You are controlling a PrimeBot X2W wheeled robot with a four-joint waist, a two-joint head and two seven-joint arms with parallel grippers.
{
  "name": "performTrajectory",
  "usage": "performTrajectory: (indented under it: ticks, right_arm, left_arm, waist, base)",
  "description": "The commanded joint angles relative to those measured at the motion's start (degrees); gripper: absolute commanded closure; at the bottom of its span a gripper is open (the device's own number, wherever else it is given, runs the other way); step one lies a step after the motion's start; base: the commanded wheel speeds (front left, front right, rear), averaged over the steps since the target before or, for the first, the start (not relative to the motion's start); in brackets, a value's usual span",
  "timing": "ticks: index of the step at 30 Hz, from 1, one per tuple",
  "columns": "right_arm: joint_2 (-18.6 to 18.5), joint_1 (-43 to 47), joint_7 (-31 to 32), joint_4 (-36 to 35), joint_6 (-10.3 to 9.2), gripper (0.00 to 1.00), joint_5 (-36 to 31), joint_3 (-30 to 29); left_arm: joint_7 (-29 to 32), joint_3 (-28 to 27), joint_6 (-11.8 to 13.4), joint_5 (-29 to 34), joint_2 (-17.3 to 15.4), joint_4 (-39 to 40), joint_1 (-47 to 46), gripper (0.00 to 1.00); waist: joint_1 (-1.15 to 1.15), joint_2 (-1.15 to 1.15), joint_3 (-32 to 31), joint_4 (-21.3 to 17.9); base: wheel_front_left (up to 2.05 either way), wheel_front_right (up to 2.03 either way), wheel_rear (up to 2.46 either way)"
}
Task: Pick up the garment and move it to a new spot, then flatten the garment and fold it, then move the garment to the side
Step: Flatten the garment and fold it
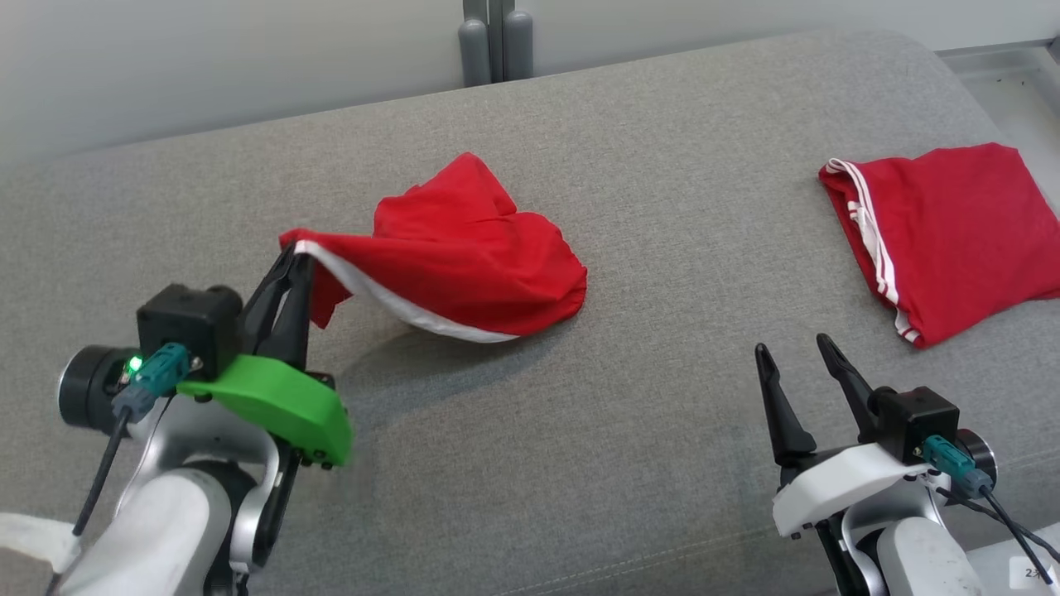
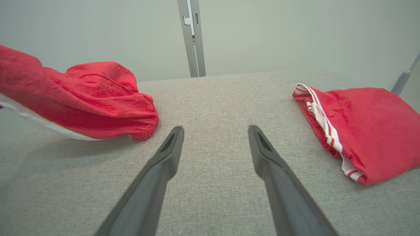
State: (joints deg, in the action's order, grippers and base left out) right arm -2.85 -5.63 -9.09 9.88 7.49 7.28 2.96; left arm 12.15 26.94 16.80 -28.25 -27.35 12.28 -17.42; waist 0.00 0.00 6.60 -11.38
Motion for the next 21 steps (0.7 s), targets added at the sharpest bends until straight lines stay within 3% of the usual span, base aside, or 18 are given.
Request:
performTrajectory:
  ticks: [1, 7, 11, 17, 21]
  right_arm:
    - [-0.09, 0.42, 0.07, 0.02, -0.01, 0.00, -0.21, -0.05]
    - [-0.10, -0.08, -0.14, 0.29, -0.01, 0.00, 0.16, 0.86]
    - [-0.08, 0.11, -0.49, 0.35, -0.01, 0.00, 0.55, 1.51]
    - [-0.09, 0.42, -0.57, 0.42, -0.01, 0.00, 0.52, 1.76]
    - [-0.07, -0.22, -0.16, 0.02, -0.01, 0.00, -0.58, 1.44]
  left_arm:
    - [-0.01, 0.13, -0.37, 0.37, -0.03, 0.35, -1.60, 1.00]
    - [3.04, 4.50, -3.50, 2.67, 2.77, -0.01, -10.21, 1.00]
    - [3.27, 4.54, -2.95, 3.60, 3.19, -2.69, -12.67, 1.00]
    - [2.35, 0.64, -0.46, 3.10, -1.96, -10.19, -7.29, 1.00]
    - [1.06, -1.77, -0.42, 1.13, -5.14, -17.45, -2.33, 1.00]
  waist:
    - [0.00, 0.00, -0.23, -0.22]
    - [0.00, 0.00, -0.72, -1.53]
    - [0.00, 0.00, -0.43, -2.45]
    - [0.00, 0.00, 0.81, -2.84]
    - [0.00, 0.00, 2.13, -1.80]
  base:
    - [0.00, 0.00, 0.00]
    - [0.00, 0.00, 0.00]
    - [0.00, 0.00, 0.00]
    - [0.00, 0.00, 0.00]
    - [0.00, 0.00, 0.00]
